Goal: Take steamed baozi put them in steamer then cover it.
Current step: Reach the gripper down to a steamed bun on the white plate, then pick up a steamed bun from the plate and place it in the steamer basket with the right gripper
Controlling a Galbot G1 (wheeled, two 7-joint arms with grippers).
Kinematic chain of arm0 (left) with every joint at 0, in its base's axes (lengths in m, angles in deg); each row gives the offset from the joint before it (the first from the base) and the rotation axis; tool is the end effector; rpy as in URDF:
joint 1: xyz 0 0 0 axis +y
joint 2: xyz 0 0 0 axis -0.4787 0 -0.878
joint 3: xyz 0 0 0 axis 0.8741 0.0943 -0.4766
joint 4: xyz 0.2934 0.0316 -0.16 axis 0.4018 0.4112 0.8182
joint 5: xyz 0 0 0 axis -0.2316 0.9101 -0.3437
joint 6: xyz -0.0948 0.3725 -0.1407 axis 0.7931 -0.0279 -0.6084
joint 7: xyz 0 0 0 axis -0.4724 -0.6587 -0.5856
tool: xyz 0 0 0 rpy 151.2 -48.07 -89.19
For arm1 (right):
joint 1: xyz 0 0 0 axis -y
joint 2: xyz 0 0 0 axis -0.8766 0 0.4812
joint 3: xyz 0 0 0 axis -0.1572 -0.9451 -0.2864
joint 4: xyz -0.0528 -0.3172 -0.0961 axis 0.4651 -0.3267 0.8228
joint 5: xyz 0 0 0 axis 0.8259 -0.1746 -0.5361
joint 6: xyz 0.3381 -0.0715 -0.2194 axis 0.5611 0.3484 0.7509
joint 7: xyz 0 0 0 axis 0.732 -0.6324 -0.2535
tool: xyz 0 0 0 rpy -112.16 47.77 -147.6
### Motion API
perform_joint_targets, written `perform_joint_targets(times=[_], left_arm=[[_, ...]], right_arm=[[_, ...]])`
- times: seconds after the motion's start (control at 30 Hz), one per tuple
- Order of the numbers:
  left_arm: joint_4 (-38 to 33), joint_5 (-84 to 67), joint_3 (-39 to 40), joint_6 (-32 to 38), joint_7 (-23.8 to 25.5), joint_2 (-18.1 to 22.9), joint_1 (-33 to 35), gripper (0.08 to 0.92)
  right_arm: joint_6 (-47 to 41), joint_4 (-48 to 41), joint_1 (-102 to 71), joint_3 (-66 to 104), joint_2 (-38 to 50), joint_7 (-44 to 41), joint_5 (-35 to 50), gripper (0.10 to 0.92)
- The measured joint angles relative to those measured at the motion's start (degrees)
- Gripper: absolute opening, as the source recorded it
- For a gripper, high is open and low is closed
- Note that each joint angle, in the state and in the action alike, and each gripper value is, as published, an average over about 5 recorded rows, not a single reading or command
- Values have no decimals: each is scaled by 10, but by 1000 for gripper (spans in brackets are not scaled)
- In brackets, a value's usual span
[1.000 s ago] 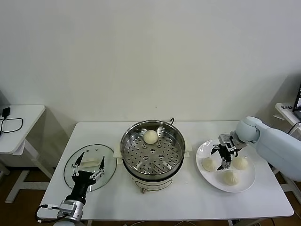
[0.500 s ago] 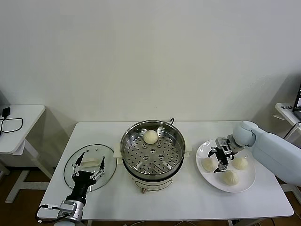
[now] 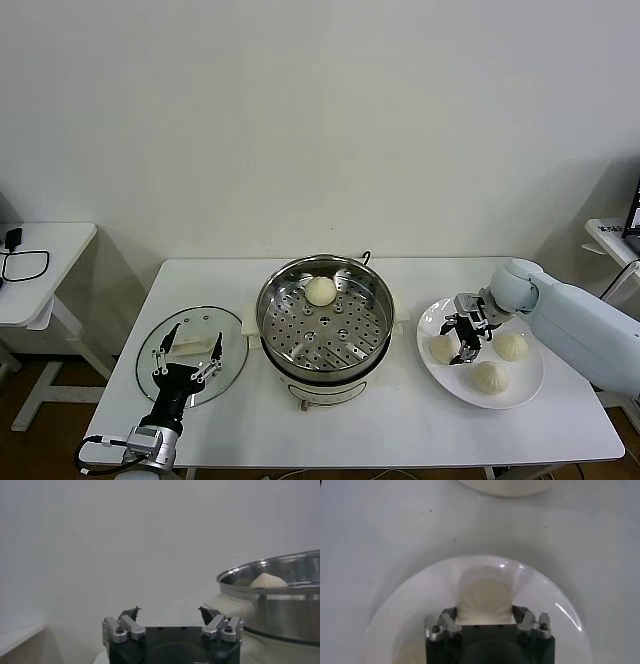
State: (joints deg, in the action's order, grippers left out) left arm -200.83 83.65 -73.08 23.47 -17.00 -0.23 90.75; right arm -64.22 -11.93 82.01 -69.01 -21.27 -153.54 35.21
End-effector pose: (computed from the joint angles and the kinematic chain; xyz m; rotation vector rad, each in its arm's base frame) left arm 0.2427 0.0655 -0.3276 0.1370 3.1160 0.3623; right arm 0.5509 -0.1478 -0.2478 1.3739 -1.3928 1.2679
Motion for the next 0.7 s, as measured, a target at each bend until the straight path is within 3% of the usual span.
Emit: perform_joint_targets(times=[0.37, 0.7], left_arm=[[-3, 1, 6, 0, -2, 2, -1, 823], [-7, 4, 13, -1, -6, -4, -1, 823]], right_arm=[[-8, 22, 14, -3, 24, -12, 20, 687], [-43, 120, 131, -89, 108, -21, 115, 694]])
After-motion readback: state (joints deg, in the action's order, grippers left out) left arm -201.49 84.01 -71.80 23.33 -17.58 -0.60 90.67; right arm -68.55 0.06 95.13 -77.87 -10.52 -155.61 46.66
